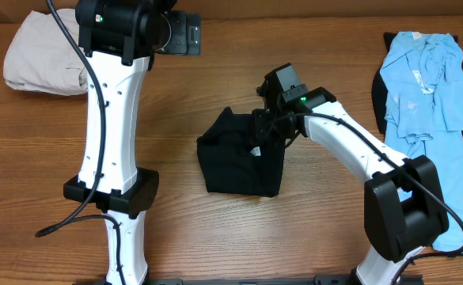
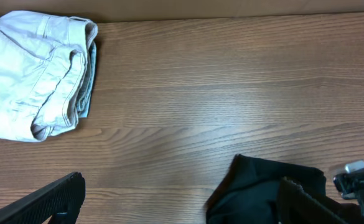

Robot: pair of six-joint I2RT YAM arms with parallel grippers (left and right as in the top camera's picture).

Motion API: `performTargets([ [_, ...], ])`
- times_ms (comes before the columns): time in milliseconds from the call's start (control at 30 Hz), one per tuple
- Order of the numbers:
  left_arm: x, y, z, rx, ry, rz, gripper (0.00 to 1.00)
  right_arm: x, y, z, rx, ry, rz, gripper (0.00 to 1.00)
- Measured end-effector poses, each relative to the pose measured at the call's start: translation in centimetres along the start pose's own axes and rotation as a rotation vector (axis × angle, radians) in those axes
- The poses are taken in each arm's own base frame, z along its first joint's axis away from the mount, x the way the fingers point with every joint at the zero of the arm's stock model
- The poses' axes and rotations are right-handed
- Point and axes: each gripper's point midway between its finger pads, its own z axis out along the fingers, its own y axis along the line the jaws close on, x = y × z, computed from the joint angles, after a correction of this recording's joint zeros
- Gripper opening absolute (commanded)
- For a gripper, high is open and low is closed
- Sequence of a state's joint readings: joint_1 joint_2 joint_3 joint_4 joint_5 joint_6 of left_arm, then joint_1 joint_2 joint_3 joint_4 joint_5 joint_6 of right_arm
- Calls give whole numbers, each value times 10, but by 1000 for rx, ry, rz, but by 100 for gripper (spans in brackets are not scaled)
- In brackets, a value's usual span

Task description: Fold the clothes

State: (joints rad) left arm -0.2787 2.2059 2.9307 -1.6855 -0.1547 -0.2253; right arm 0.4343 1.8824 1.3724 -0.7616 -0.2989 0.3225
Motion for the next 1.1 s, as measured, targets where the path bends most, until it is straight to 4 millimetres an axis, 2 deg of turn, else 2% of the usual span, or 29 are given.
performTargets([
  [100, 0, 0, 0, 0, 0, 0, 100, 0, -2, -4, 5, 9, 18, 4],
  [167, -1, 0, 0, 1, -2, 0, 100, -7, -4, -13, 10, 3, 37, 4],
  [267, -1, 0, 0, 1, -3, 0, 100, -32, -8, -32, 6, -58, 53, 4],
  [333, -1, 0, 0, 1, -3, 0, 100, -59, -16, -48, 6, -141, 60, 4],
  [400, -1, 0, 0, 1, -4, -1, 100, -76, -27, -57, 14, -198, 66, 4],
  [433, -1, 0, 0, 1, -6, -1, 100, -80, -35, -60, 26, -214, 75, 9],
  [467, -1, 0, 0, 1, -6, -1, 100, -83, -45, -63, 44, -225, 88, 35],
  [500, -2, 0, 0, 2, -7, -1, 100, -85, -51, -65, 57, -232, 96, 52],
  [567, -2, 0, 0, 2, -8, -1, 100, -89, -67, -70, 93, -248, 116, 68],
  [633, -2, 0, 0, 2, -8, -1, 100, -86, -77, -72, 119, -239, 124, 74],
  [800, -2, -1, 0, 2, -9, 15, 100, -64, -79, -69, 113, -145, 146, 74],
  [933, -2, -1, 0, 2, -9, 18, 100, -37, -63, -65, 42, -27, 162, 74],
  [1100, -3, -1, 0, 2, -10, 18, 100, 0, -27, -56, -2, 112, 120, 73],
])
